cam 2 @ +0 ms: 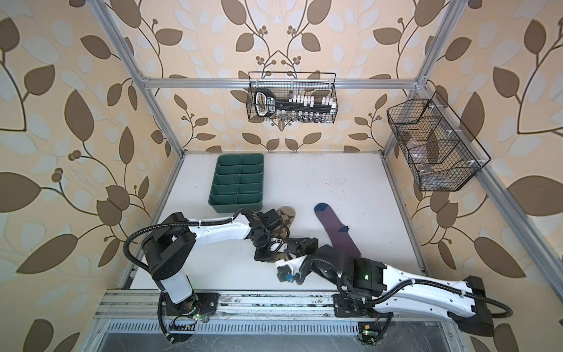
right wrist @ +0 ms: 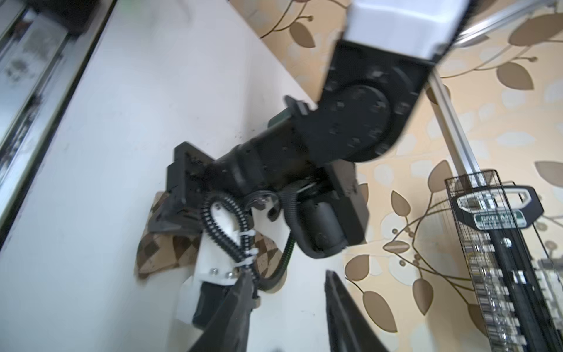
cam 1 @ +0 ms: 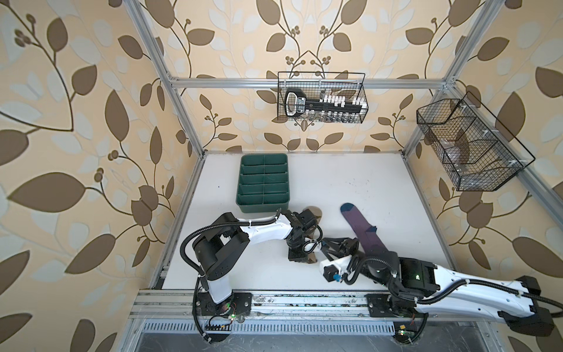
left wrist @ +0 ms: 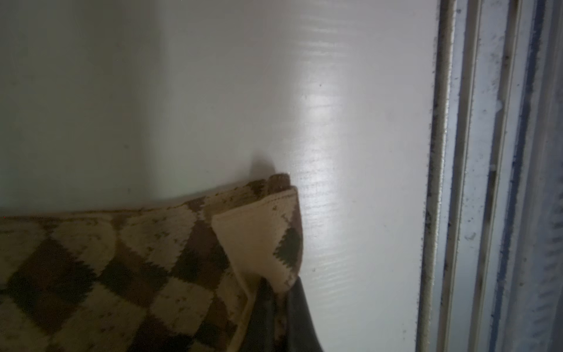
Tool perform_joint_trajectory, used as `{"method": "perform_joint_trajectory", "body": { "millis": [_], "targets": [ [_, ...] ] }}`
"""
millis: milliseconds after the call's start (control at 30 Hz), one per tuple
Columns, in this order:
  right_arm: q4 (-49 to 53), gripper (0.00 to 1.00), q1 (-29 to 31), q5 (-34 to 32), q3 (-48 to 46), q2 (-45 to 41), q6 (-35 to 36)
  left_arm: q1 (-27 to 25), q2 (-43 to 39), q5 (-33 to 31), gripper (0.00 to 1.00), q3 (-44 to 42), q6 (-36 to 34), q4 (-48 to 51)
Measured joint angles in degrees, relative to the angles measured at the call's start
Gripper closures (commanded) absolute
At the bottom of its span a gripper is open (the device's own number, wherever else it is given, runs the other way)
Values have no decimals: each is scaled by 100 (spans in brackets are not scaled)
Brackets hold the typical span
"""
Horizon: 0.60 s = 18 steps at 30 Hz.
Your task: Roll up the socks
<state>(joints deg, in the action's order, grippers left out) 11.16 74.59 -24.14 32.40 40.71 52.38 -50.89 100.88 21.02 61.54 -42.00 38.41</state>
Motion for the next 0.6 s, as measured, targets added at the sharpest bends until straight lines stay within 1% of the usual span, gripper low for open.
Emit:
{"method": "perform_joint_trajectory", "body": {
  "millis": [67, 100, 167, 200, 300, 433, 600],
  "targets": [
    [170, 59, 551, -527, -74, 278, 105, 33, 50, 33, 100, 72, -2, 105],
    [92, 59, 848, -715, -146, 503, 48, 59, 103, 81, 100, 144, -2, 190],
    [-247, 59, 1202, -848, -341, 1174, -79, 98, 243, 155, 100, 284, -2, 289],
    [-431, 59, 1237, -872, -476, 1561, -166, 111, 295, 195, 100, 337, 0, 330],
    [-800, 59, 1113, -890, -778, 2452, -389, 149, 367, 302, 100, 391, 0, 402],
    [-1423, 59, 785, -841, -793, 3353, -595, 149, 367, 319, 100, 396, 0, 415],
    [-1956, 60, 304, -664, -793, 3869, -732, 149, 367, 319, 100, 396, 2, 415]
  ]
}}
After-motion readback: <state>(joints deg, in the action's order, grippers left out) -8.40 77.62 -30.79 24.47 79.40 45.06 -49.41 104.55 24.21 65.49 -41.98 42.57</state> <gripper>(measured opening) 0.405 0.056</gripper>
